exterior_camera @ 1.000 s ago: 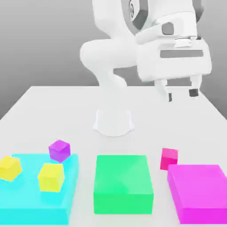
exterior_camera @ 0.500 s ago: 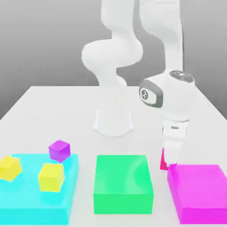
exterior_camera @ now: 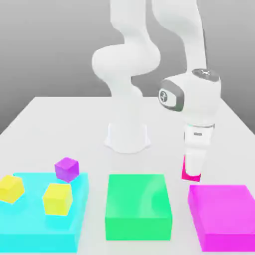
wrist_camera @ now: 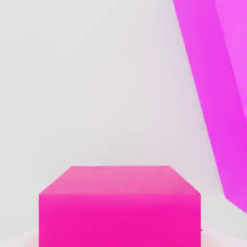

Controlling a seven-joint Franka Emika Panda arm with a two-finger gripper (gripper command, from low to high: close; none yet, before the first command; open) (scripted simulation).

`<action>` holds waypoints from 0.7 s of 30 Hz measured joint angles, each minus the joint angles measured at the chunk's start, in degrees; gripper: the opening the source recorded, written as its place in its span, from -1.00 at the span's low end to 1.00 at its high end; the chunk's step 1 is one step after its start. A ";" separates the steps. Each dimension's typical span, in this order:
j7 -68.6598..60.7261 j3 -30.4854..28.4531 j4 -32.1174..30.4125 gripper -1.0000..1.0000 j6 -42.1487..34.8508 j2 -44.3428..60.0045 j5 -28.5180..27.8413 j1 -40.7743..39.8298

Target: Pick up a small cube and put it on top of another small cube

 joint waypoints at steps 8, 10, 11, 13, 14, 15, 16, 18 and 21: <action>-7.00 -11.91 2.31 -1.00 -12.97 -11.38 -7.58 -16.04; -8.88 -14.93 2.97 -1.00 -16.10 -13.99 -9.67 -20.66; -9.85 -16.46 3.31 -1.00 -17.66 -15.27 -10.70 -22.98; -11.80 -19.45 3.96 -1.00 -20.71 -17.75 -12.73 -27.67; -12.79 -20.94 4.28 -1.00 -22.21 -18.96 -13.74 -30.04; -13.79 -22.43 4.60 -1.00 -23.68 -20.14 -14.75 -32.42; -14.83 -23.91 4.91 -1.00 -25.14 -21.29 -15.71 -34.81; -16.89 -26.84 5.53 -1.00 -27.99 -23.51 -17.66 -39.69; -18.37 -29.33 5.06 -1.00 -24.76 -20.64 -18.21 -41.35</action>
